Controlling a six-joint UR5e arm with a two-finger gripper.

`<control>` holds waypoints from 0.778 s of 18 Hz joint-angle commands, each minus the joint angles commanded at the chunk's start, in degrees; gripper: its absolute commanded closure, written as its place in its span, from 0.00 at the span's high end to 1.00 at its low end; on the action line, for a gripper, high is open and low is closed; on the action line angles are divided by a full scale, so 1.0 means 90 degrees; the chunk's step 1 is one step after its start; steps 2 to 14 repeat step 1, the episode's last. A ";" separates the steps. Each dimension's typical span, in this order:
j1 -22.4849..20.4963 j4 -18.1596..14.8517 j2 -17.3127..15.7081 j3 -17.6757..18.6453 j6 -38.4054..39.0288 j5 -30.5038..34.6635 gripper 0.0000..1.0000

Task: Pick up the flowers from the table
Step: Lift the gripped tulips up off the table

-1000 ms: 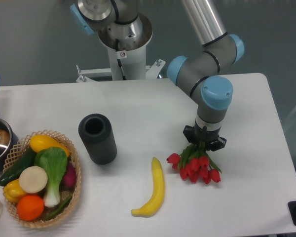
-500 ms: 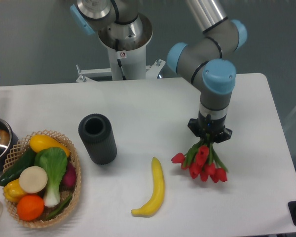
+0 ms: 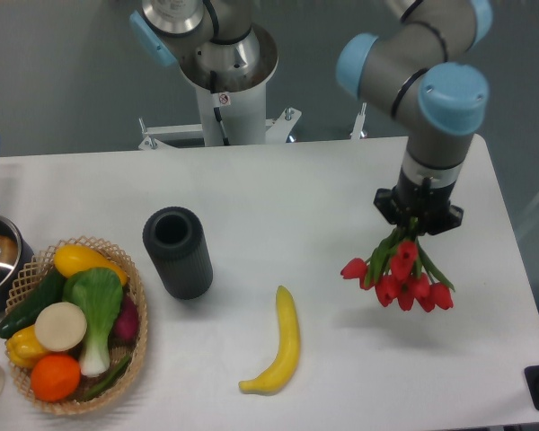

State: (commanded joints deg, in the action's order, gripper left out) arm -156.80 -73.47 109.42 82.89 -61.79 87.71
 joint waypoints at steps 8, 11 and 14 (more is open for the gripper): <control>-0.0048 -0.0029 -0.0019 -0.0020 0.0000 0.0000 0.00; -0.0048 -0.0029 -0.0019 -0.0020 0.0000 0.0000 0.00; -0.0048 -0.0029 -0.0019 -0.0020 0.0000 0.0000 0.00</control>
